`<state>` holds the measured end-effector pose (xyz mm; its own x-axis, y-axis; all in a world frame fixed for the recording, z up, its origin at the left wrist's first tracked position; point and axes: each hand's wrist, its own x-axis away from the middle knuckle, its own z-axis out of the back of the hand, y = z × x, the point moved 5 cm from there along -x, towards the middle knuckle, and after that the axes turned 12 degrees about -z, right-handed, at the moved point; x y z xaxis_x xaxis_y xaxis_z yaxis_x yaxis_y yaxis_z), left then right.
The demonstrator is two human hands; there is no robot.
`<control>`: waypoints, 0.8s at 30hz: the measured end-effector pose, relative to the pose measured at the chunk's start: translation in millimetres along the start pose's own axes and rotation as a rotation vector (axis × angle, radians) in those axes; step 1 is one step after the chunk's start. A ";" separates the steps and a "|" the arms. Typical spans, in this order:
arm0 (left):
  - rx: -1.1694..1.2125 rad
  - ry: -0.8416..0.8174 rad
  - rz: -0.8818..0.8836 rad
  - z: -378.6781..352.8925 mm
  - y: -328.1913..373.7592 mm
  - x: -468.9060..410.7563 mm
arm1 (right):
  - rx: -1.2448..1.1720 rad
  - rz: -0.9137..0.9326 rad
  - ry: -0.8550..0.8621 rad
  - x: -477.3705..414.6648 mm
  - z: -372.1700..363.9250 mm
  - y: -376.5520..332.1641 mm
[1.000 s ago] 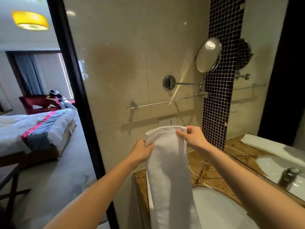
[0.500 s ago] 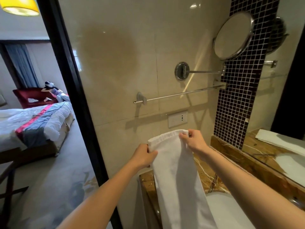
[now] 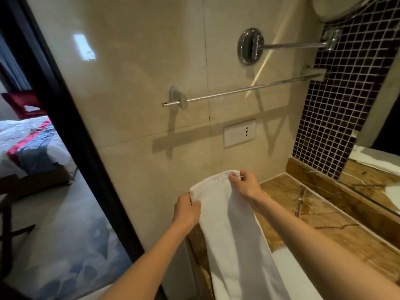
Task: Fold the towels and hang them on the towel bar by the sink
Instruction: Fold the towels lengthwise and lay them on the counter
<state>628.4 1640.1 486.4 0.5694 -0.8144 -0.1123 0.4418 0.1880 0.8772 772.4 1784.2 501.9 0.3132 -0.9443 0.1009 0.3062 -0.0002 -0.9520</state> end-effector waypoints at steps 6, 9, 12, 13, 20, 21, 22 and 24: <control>-0.012 0.093 -0.005 -18.5 -30.8 -34.7 | 0.030 -0.025 0.023 -46.3 -17.6 31.9; -0.009 0.129 -0.017 -30.5 -45.6 -47.9 | 0.044 -0.042 0.057 -66.0 -25.1 50.2; -0.010 0.119 0.007 -44.9 -62.7 -54.8 | 0.052 -0.054 0.059 -80.5 -34.2 71.8; -0.006 0.105 0.026 -50.2 -70.0 -56.2 | 0.055 -0.065 0.052 -84.6 -37.5 79.9; 0.059 -0.127 0.188 -83.7 -121.5 -49.3 | 0.087 -0.120 0.015 -101.2 -53.9 124.3; 0.083 -0.155 0.217 -88.0 -127.9 -46.6 | 0.078 -0.123 0.009 -102.9 -55.4 127.6; 0.104 -0.192 0.247 -93.0 -133.9 -43.7 | 0.067 -0.128 0.004 -104.8 -56.3 130.4; 0.118 -0.258 0.298 -102.6 -145.2 -38.2 | 0.038 -0.161 -0.016 -109.4 -57.7 136.5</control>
<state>613.6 1700.2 315.4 0.4615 -0.8476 0.2619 0.1933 0.3842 0.9028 728.0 1868.5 344.2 0.2716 -0.9277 0.2563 0.3871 -0.1385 -0.9116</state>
